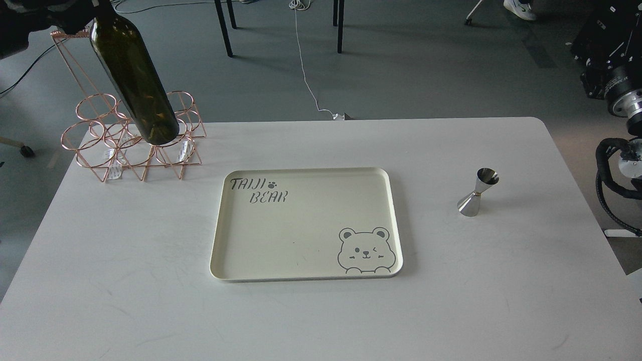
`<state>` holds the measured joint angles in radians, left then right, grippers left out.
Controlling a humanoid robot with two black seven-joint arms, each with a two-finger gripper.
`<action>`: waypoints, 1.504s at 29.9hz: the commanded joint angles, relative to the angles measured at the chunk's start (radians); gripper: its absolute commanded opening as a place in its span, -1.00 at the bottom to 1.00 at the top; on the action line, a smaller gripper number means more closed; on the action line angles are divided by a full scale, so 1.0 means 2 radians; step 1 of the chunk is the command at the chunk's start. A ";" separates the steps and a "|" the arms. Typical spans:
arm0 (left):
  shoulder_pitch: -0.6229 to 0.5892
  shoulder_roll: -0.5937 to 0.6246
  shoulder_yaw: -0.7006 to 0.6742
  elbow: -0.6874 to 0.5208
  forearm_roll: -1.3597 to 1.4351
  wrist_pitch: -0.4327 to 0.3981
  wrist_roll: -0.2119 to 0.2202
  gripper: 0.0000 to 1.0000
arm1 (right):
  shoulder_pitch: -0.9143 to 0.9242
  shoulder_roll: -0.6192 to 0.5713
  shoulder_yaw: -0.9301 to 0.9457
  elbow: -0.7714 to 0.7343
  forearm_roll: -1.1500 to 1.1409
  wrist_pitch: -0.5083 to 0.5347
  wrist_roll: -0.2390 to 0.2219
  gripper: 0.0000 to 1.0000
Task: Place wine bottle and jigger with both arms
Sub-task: 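Lift the bottle and carry it over the copper wire rack, then lower the bottle into the rack, release and withdraw the left gripper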
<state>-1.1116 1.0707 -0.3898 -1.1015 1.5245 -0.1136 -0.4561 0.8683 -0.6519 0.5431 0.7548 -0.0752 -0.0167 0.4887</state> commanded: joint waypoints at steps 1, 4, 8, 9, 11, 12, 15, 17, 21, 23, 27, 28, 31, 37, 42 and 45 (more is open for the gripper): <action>0.001 -0.019 0.000 0.028 0.000 0.000 0.002 -0.79 | -0.001 0.000 -0.001 0.000 0.000 0.000 0.000 0.94; 0.001 -0.028 0.000 0.031 0.002 0.001 0.003 -0.79 | -0.001 0.001 0.000 0.000 0.000 0.000 0.000 0.94; 0.001 -0.037 0.004 0.035 0.006 0.001 0.003 -0.79 | -0.001 0.002 0.000 0.000 0.000 0.000 0.000 0.94; 0.001 -0.038 0.006 0.038 0.006 0.002 0.003 -0.79 | -0.001 0.002 0.000 0.000 0.000 -0.001 0.000 0.94; 0.001 -0.040 0.011 0.051 0.007 0.002 0.002 -0.79 | -0.001 0.002 0.000 0.000 0.000 -0.001 0.000 0.94; 0.000 -0.041 0.014 0.057 0.009 0.002 0.000 -0.79 | 0.000 0.002 0.000 0.000 0.000 -0.001 0.000 0.94; -0.003 -0.048 0.015 0.074 0.020 0.003 -0.003 -0.79 | -0.001 0.002 0.000 0.000 0.000 0.000 0.000 0.94; -0.003 -0.049 0.015 0.077 0.021 0.003 -0.003 -0.78 | 0.001 0.002 0.000 0.000 0.000 0.000 0.000 0.94; -0.003 -0.049 0.015 0.078 0.022 0.003 -0.003 -0.78 | 0.002 0.004 0.000 0.000 0.000 0.000 0.000 0.94; -0.002 -0.051 0.015 0.078 0.022 0.003 -0.003 -0.78 | 0.002 0.005 0.000 0.000 0.000 0.000 0.000 0.94; 0.003 -0.051 0.016 0.078 0.022 0.003 -0.003 -0.77 | 0.003 0.005 0.000 0.000 0.000 0.000 0.000 0.94; 0.004 -0.051 0.016 0.078 0.022 0.003 -0.003 -0.77 | 0.003 0.004 0.000 0.000 0.000 0.000 0.000 0.94; 0.004 -0.051 0.028 0.078 0.022 0.004 -0.003 -0.76 | 0.003 0.003 0.000 0.000 0.000 0.000 0.000 0.94; 0.004 -0.064 0.042 0.078 0.021 0.005 -0.002 -0.74 | 0.003 0.002 0.000 0.000 0.000 0.000 0.000 0.94; 0.007 -0.071 0.052 0.078 0.020 0.006 -0.001 -0.70 | 0.003 0.001 0.000 -0.001 0.000 0.000 0.000 0.94; 0.010 -0.071 0.070 0.078 0.019 0.028 -0.001 -0.69 | 0.003 0.001 0.000 0.000 0.000 0.000 0.000 0.94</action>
<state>-1.0976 0.9290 -0.2800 -0.9444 1.5642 -0.0927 -0.4588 0.8745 -0.6502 0.5429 0.7542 -0.0752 -0.0168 0.4887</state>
